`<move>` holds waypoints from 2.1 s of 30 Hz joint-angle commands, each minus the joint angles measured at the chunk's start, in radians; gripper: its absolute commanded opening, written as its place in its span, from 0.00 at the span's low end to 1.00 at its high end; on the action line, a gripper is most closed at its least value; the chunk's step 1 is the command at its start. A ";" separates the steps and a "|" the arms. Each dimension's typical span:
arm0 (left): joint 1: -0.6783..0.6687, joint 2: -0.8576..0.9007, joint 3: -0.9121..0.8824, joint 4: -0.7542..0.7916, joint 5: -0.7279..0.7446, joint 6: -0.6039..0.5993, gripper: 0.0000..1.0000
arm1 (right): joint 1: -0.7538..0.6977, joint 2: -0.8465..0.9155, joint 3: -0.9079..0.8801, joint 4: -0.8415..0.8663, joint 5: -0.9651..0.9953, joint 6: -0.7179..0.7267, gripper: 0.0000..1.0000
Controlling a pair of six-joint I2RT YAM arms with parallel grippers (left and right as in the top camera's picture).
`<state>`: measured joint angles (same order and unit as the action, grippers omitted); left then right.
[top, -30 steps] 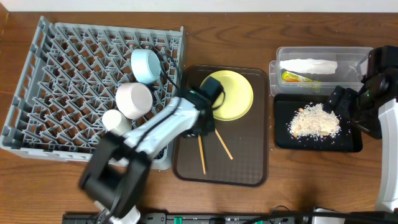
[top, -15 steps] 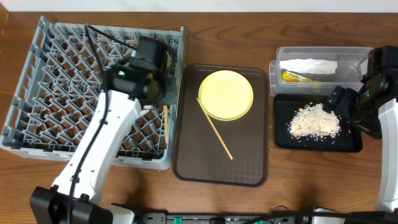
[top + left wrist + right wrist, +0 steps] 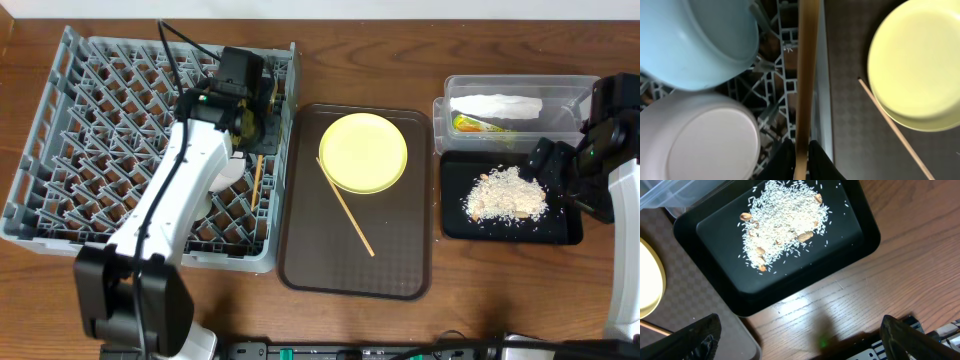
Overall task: Sort waste into correct bins and load items into the dishwasher
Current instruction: 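Carry the chopstick to the rack and insert it upright, then return the left gripper to the second chopstick and grasp it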
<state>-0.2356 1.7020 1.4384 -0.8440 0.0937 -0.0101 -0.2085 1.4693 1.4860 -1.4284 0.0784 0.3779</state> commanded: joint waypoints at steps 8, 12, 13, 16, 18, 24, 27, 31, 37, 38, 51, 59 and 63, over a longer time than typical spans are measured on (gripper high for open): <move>0.005 0.032 0.019 0.015 -0.016 0.010 0.40 | -0.007 -0.012 0.017 -0.001 -0.001 -0.014 0.99; -0.010 -0.006 0.019 -0.037 0.119 -0.085 0.41 | -0.007 -0.012 0.017 -0.001 -0.001 -0.016 0.99; -0.018 -0.013 0.019 -0.051 0.165 -0.147 0.41 | -0.007 -0.012 0.017 -0.001 -0.001 -0.016 0.99; -0.064 -0.011 0.015 -0.088 0.238 -0.284 0.41 | -0.007 -0.012 0.017 0.000 -0.001 -0.016 0.99; -0.111 -0.009 -0.009 -0.089 0.228 -0.391 0.41 | -0.007 -0.012 0.017 -0.001 -0.001 -0.016 0.99; -0.263 0.036 -0.077 -0.019 0.123 -0.573 0.42 | -0.007 -0.012 0.017 -0.001 -0.001 -0.016 0.99; -0.356 0.086 -0.090 0.014 0.059 -0.669 0.42 | -0.007 -0.012 0.017 -0.002 -0.001 -0.016 0.99; -0.420 0.140 -0.090 0.039 0.024 -0.723 0.43 | -0.007 -0.012 0.018 -0.002 -0.001 -0.017 0.99; -0.473 0.225 -0.090 0.068 0.017 -0.760 0.43 | -0.007 -0.012 0.017 -0.002 -0.001 -0.017 0.99; -0.477 0.238 -0.090 0.068 0.017 -0.769 0.43 | -0.007 -0.012 0.017 -0.002 -0.001 -0.017 0.99; -0.488 0.363 -0.090 0.060 0.017 -0.789 0.39 | -0.007 -0.012 0.017 -0.002 -0.001 -0.017 0.99; -0.487 0.363 -0.090 0.056 0.018 -0.789 0.12 | -0.007 -0.012 0.017 -0.003 -0.001 -0.017 0.99; -0.484 0.363 -0.090 0.049 0.018 -0.789 0.08 | -0.007 -0.012 0.017 -0.004 -0.001 -0.020 0.99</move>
<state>-0.7227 2.0296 1.3628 -0.7860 0.1207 -0.7929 -0.2081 1.4696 1.4860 -1.4292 0.0784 0.3729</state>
